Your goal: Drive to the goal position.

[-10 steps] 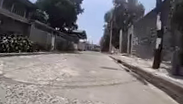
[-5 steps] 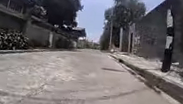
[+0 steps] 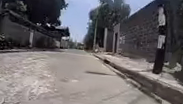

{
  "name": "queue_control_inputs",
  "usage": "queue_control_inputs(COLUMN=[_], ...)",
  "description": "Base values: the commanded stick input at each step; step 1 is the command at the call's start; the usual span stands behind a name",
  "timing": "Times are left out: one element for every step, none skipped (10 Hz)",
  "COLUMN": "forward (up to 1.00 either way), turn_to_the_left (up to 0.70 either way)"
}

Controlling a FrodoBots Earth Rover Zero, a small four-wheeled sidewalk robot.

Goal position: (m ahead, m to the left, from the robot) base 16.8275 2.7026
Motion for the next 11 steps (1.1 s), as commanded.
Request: queue_control_inputs(forward=[1.00, 1.00, 1.00, 1.00, 1.00, 1.00, 1.00, 1.00, 1.00, 1.00, 1.00], turn_to_the_left=[-0.02, -0.01, 0.00, 0.00, 0.00, 0.00, 0.00, 0.00, 0.00, 0.00, 0.00])
